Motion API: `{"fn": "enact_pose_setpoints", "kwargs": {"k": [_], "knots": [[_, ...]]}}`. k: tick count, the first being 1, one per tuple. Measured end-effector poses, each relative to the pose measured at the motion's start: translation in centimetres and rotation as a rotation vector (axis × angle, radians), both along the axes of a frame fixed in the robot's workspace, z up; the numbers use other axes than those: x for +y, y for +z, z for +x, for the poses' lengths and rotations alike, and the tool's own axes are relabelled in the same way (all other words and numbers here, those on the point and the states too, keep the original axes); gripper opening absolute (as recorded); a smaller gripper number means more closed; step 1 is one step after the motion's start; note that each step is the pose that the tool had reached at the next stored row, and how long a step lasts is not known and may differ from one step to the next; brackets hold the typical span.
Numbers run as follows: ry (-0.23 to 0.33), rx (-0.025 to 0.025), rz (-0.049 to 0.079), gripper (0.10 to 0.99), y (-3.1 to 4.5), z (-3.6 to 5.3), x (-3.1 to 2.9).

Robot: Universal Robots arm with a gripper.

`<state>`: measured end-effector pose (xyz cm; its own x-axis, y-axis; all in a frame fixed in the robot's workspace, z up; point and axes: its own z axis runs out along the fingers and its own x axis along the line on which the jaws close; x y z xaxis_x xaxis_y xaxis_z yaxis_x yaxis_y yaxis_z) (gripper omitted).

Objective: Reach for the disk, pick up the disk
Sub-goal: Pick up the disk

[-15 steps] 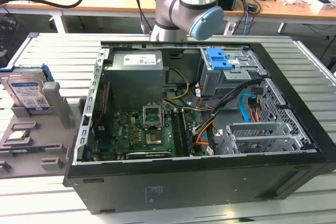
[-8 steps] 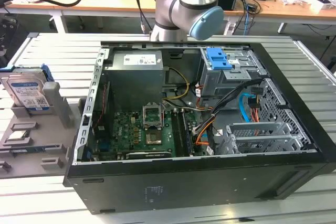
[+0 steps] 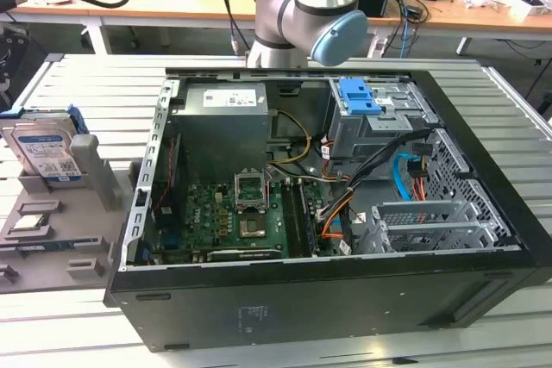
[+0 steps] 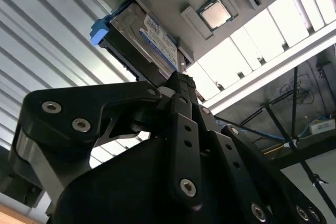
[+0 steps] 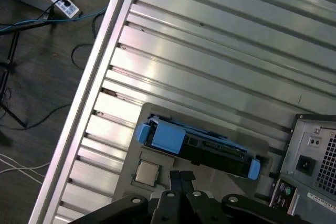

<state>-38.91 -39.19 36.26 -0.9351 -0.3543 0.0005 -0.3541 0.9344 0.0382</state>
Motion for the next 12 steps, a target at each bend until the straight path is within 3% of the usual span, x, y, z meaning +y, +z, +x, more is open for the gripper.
{"fn": "enact_pose_setpoints", "kwargs": {"k": [12], "knots": [[0.169,0.0000,0.000,0.106,0.00,0.00,0.00]]}}
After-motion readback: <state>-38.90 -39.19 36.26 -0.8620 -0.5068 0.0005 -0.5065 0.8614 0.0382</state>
